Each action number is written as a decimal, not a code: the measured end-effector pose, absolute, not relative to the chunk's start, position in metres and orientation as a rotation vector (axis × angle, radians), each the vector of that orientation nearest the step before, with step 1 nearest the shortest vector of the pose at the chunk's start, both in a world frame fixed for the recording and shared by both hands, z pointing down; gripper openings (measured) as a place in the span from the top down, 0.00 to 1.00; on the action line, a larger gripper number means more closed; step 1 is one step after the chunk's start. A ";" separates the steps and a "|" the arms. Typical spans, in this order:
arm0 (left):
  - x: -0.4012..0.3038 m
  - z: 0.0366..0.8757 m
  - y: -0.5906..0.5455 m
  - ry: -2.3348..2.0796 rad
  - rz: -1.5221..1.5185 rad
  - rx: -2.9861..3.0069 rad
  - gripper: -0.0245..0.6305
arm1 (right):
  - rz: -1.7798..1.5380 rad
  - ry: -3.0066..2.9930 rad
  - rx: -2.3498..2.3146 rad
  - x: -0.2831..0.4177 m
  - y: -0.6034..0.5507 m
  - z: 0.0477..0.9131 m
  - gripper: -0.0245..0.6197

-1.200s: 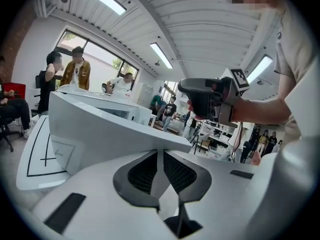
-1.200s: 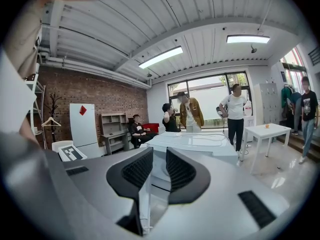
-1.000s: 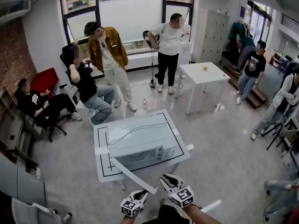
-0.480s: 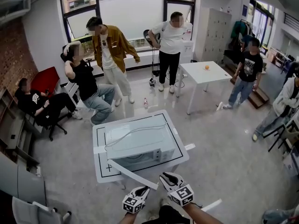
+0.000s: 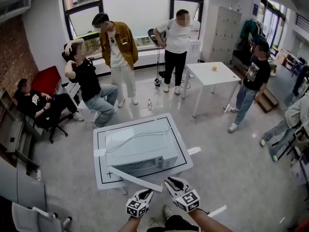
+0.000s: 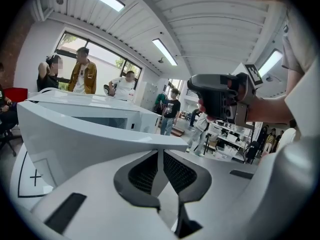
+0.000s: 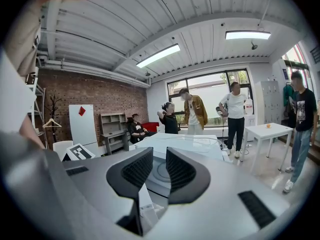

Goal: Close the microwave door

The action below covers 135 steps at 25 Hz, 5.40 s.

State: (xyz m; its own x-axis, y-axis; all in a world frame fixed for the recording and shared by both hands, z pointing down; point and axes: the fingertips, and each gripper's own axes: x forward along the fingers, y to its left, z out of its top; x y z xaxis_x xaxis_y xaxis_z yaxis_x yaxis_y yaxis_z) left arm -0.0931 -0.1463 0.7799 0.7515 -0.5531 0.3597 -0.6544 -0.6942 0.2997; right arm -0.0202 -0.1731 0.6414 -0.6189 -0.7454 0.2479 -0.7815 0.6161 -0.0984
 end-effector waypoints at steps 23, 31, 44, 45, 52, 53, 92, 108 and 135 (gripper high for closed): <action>-0.083 0.777 -0.214 -0.999 0.392 2.521 0.90 | 0.310 -2.638 1.249 0.002 -0.205 0.652 0.85; -0.082 0.781 -0.235 -1.024 0.391 2.509 0.90 | 0.312 -2.642 1.237 0.008 -0.218 0.655 0.85; -0.079 0.786 -0.261 -1.053 0.401 2.488 0.90 | 0.330 -2.640 1.224 0.019 -0.239 0.663 0.85; -0.079 0.786 -0.263 -1.055 0.400 2.486 0.90 | 0.332 -2.640 1.224 0.020 -0.241 0.663 0.85; -0.076 0.785 -0.280 -1.071 0.389 2.470 0.90 | 0.343 -2.638 1.220 0.026 -0.255 0.664 0.85; -0.076 0.785 -0.282 -1.077 0.384 2.464 0.90 | 0.344 -2.636 1.220 0.027 -0.257 0.665 0.85; -0.071 0.795 -0.307 -1.117 0.406 2.486 0.95 | 0.367 -2.607 1.215 0.035 -0.271 0.677 0.85; -0.054 0.785 -0.315 -1.085 0.378 2.479 0.95 | 0.369 -2.604 1.205 0.030 -0.275 0.677 0.85; -0.114 0.678 -0.304 -1.482 0.207 2.523 0.95 | 0.141 -2.676 1.213 0.045 -0.302 0.647 0.85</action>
State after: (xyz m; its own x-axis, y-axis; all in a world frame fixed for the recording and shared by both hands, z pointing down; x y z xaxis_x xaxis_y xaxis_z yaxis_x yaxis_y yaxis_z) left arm -0.1136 -0.3041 0.6784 0.4854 -0.8450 0.2245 -0.8742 -0.4737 0.1073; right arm 0.0447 -0.3021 0.6473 -0.6432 -0.7333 0.2204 -0.7523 0.6588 -0.0040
